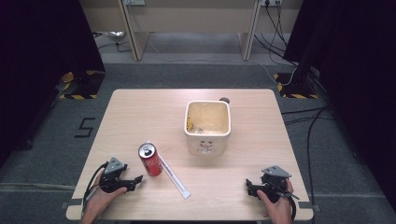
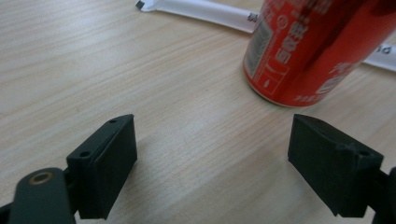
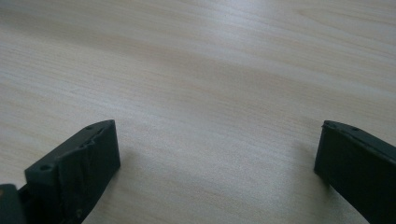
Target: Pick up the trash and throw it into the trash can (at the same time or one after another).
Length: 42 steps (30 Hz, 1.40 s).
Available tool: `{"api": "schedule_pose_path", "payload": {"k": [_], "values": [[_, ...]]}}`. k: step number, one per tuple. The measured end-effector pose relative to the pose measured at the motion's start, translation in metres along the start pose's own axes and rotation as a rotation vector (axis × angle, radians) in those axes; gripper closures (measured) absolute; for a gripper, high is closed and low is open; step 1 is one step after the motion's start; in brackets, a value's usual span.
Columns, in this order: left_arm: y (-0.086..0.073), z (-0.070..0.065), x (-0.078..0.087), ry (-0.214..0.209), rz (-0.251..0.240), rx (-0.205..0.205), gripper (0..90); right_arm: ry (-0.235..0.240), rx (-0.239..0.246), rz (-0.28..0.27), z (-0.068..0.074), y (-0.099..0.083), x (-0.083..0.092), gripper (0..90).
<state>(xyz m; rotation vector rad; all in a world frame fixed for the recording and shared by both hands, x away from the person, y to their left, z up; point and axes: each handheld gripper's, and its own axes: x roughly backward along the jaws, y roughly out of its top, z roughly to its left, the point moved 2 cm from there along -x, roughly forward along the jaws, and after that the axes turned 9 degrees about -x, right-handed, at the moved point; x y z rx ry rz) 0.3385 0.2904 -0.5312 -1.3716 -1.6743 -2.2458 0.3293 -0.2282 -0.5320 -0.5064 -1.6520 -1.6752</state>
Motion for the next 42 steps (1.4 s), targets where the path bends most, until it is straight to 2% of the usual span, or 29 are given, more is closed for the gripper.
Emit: {"api": "schedule_pose_path", "payload": {"k": [8, 15, 20, 24, 32, 42], "values": [[0.012, -0.012, 0.011, -0.045, -0.052, -0.009, 15.0, 0.000, -0.002, -0.001, 0.000, 0.000, 0.000, 0.2], [0.023, -0.017, 0.020, -0.048, -0.095, -0.006, 15.0, 0.000, 0.001, 0.000, 0.000, 0.000, 0.000, 0.2], [0.034, -0.023, 0.023, -0.060, -0.107, -0.032, 15.0, 0.001, 0.001, -0.001, 0.000, 0.000, 0.000, 0.2], [0.045, -0.030, 0.024, -0.067, -0.120, -0.069, 15.0, 0.002, 0.003, 0.001, 0.000, 0.000, 0.000, 0.2], [0.054, -0.031, 0.014, -0.072, -0.118, -0.075, 15.0, 0.002, 0.004, 0.001, 0.000, 0.000, 0.000, 0.2], [0.053, -0.033, 0.002, -0.075, -0.108, -0.077, 15.2, 0.003, 0.004, 0.002, 0.000, 0.000, 0.000, 0.2]]}}
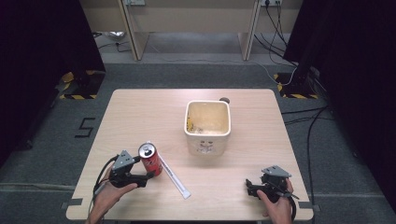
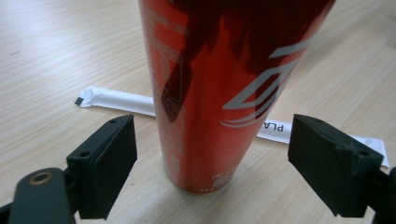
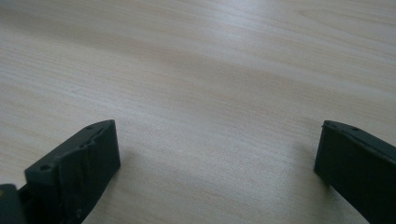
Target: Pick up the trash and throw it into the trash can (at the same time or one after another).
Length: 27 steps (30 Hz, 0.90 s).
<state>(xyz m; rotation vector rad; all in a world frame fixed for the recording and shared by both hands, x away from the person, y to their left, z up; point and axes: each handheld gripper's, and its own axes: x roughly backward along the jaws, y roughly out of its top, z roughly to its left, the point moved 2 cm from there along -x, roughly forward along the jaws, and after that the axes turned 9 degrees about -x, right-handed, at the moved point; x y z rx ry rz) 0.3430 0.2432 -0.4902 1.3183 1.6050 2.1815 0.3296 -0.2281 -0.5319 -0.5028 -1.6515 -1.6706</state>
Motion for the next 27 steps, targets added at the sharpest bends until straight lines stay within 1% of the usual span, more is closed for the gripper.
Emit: {"api": "schedule_pose_path", "payload": {"k": [2, 6, 11, 13, 19, 20, 21, 22, 24, 25, 26, 27], "values": [[0.000, 0.000, -0.005, 0.005, -0.002, -0.002, 15.3, 0.000, 0.000, 0.000, 0.000, 0.000, 0.000, 0.2], [0.000, 0.000, -0.009, 0.005, 0.000, -0.003, 15.5, 0.000, 0.000, 0.000, 0.000, 0.000, 0.000, 0.2], [0.002, 0.002, -0.009, 0.007, -0.012, 0.001, 16.8, 0.001, 0.003, 0.000, 0.000, 0.000, 0.000, 0.2], [0.003, 0.002, -0.010, 0.008, -0.014, -0.005, 17.4, 0.001, 0.002, -0.001, 0.000, 0.000, 0.000, 0.2], [0.003, 0.001, -0.016, 0.008, -0.018, -0.003, 19.6, 0.002, 0.004, 0.000, 0.000, 0.000, 0.000, 0.2], [0.003, 0.001, -0.017, -0.006, -0.020, -0.004, 23.2, 0.002, 0.004, 0.000, 0.000, 0.000, 0.000, 0.2], [0.003, 0.001, -0.017, -0.004, -0.018, -0.013, 28.5, 0.002, 0.005, 0.000, 0.000, 0.000, 0.000, 0.2], [0.003, 0.001, -0.017, 0.010, -0.029, -0.023, 32.1, 0.002, 0.006, 0.000, 0.000, 0.000, 0.000, 0.2], [0.004, 0.001, -0.016, 0.009, -0.032, -0.021, 33.5, 0.002, 0.006, 0.000, 0.000, 0.000, 0.000, 0.2], [0.005, 0.001, -0.015, 0.000, -0.031, -0.020, 33.6, 0.003, 0.007, 0.000, 0.000, 0.000, 0.000, 0.2], [0.006, 0.002, -0.012, 0.010, -0.034, -0.026, 33.7, 0.003, 0.007, -0.001, 0.000, 0.000, 0.000, 0.2], [0.006, 0.002, -0.012, 0.010, -0.034, -0.026, 33.9, 0.003, 0.007, -0.001, 0.000, 0.000, 0.000, 0.2]]}}
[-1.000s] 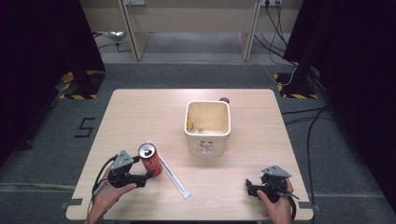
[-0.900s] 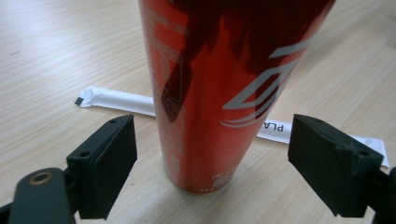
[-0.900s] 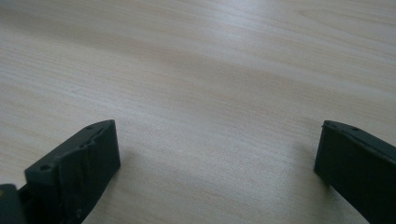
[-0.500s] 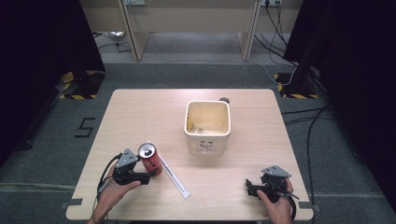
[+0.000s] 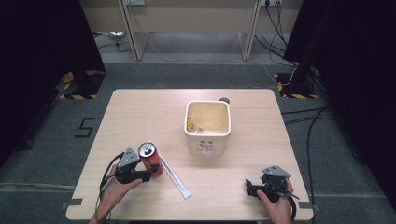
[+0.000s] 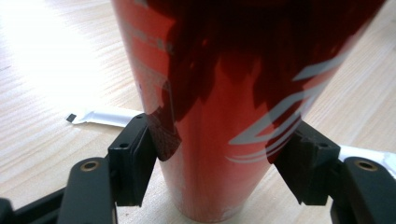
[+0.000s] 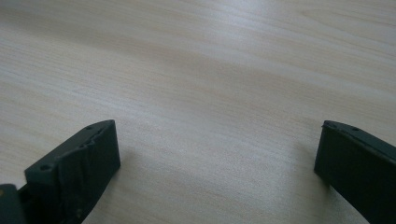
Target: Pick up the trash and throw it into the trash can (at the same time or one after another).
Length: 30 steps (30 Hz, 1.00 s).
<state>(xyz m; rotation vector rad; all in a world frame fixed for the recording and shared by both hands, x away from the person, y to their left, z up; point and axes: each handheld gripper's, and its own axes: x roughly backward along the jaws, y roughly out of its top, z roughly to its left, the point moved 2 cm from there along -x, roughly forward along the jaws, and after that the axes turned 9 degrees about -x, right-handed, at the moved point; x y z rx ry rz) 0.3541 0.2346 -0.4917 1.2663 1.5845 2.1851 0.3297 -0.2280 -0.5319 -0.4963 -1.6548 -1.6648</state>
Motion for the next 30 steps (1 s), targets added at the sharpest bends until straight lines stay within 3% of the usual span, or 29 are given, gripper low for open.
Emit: {"api": "schedule_pose_path", "payload": {"k": [8, 23, 30], "values": [[0.010, 0.001, 0.012, 0.011, 0.008, -0.031, 34.1, 0.001, 0.002, 0.001, 0.000, 0.000, 0.000, 0.2], [0.019, 0.000, 0.017, -0.010, 0.012, -0.019, 34.2, 0.002, 0.001, 0.001, 0.000, 0.000, 0.000, 0.3], [0.033, -0.002, 0.018, -0.043, 0.004, -0.028, 34.2, 0.002, 0.001, 0.001, 0.000, 0.000, 0.000, 0.2]]}}
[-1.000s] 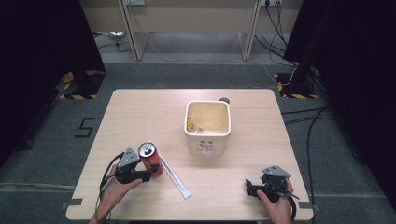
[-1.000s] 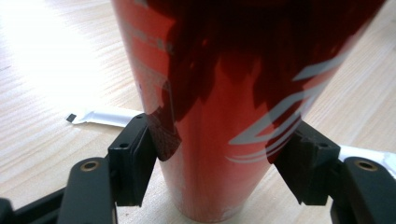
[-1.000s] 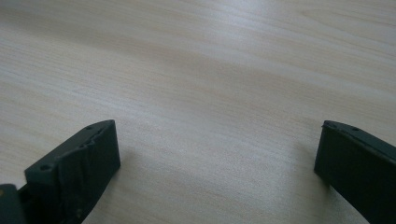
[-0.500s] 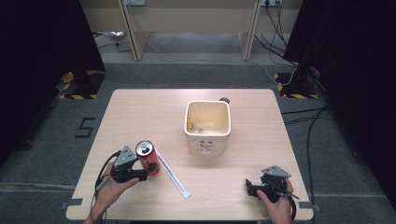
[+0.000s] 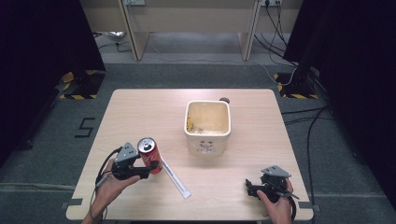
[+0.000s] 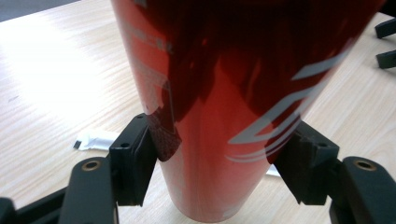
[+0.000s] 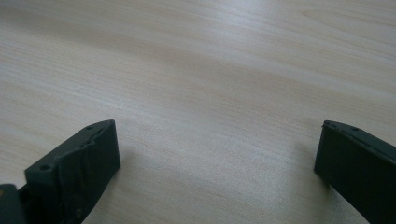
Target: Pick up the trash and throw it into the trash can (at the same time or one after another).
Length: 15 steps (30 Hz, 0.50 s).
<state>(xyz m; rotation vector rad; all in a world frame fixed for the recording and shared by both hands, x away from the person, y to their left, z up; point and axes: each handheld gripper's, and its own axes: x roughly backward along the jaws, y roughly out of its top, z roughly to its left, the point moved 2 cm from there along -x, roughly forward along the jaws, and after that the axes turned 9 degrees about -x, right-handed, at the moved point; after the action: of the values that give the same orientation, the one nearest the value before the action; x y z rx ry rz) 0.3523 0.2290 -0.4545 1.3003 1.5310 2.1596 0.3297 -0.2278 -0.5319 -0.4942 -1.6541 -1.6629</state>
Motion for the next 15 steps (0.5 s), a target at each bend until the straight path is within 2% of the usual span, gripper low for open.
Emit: {"api": "schedule_pose_path", "payload": {"k": [5, 15], "values": [[0.006, 0.000, 0.001, -0.008, 0.000, -0.007, 34.2, 0.000, 0.000, 0.000, 0.000, 0.000, 0.000, 0.2], [0.016, 0.005, -0.003, -0.021, -0.011, 0.009, 34.2, 0.000, 0.000, 0.000, 0.000, 0.000, 0.000, 0.2]]}}
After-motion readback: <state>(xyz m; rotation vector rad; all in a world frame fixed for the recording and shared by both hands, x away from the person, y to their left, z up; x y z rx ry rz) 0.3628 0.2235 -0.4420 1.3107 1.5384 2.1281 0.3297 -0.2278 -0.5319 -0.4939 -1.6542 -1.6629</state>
